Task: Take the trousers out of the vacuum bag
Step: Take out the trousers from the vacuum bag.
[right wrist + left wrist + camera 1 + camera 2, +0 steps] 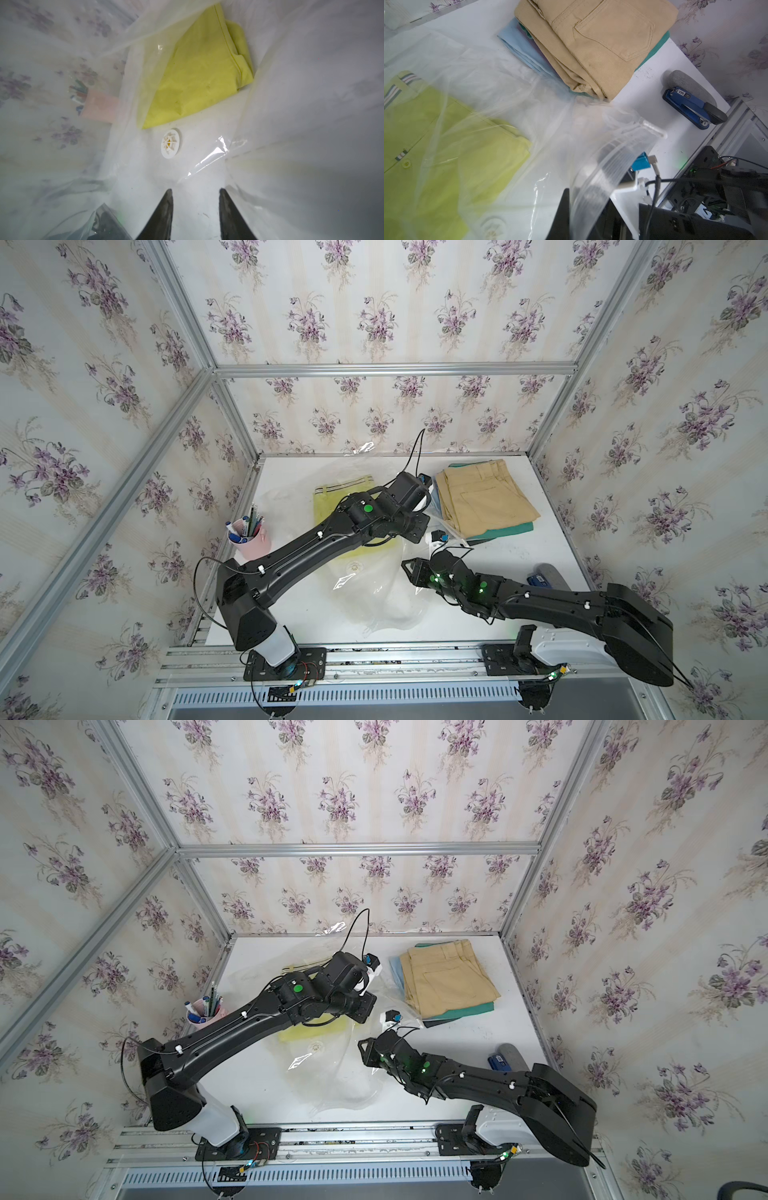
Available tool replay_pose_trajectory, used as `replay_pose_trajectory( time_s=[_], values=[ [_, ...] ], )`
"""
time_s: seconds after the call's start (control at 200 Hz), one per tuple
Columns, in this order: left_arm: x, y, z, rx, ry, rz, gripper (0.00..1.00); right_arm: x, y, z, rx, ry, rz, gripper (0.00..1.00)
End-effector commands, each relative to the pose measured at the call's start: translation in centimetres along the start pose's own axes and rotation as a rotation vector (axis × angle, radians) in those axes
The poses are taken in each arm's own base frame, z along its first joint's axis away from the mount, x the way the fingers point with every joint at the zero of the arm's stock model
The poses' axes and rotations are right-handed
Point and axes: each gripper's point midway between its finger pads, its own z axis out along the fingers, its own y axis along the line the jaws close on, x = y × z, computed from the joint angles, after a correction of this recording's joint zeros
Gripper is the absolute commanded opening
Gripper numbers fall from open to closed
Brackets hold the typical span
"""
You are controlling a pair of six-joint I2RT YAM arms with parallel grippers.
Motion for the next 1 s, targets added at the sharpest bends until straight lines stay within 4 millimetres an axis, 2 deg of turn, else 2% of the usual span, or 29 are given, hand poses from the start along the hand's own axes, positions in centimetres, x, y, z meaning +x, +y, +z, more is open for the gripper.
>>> replay_pose_trajectory(
  time_s=[0.0, 0.2, 0.5, 0.575, 0.759, 0.889, 0.994],
  values=[
    [-1.0, -0.8, -0.5, 0.038, -0.048, -0.008, 0.10, -0.8, 0.0, 0.7, -0.012, -0.019, 0.063, 0.37],
    [-1.2, -0.1, -0.5, -0.011, -0.061, -0.007, 0.10, -2.0, -2.5, 1.3, 0.132, -0.062, 0.070, 0.35],
    [-3.0, 0.9, 0.0, -0.084, -0.110, 0.002, 0.11, -2.9, -3.6, -2.0, 0.152, -0.092, 0.022, 0.35],
    [-3.6, 0.9, 0.3, -0.089, -0.125, 0.001, 0.12, -3.3, -2.8, -3.2, 0.113, -0.099, 0.024, 0.35],
    [-5.0, 0.5, 1.5, -0.089, -0.133, 0.010, 0.13, -3.2, 1.7, -4.7, -0.138, -0.071, 0.076, 0.36],
    [-5.4, 0.2, 2.3, -0.087, -0.121, 0.017, 0.13, -2.4, 3.3, -3.8, -0.201, -0.023, 0.078, 0.36],
    [-5.7, 0.5, 2.3, -0.099, -0.123, 0.020, 0.13, -1.0, 4.4, -2.5, -0.242, 0.027, 0.076, 0.35]
  ],
)
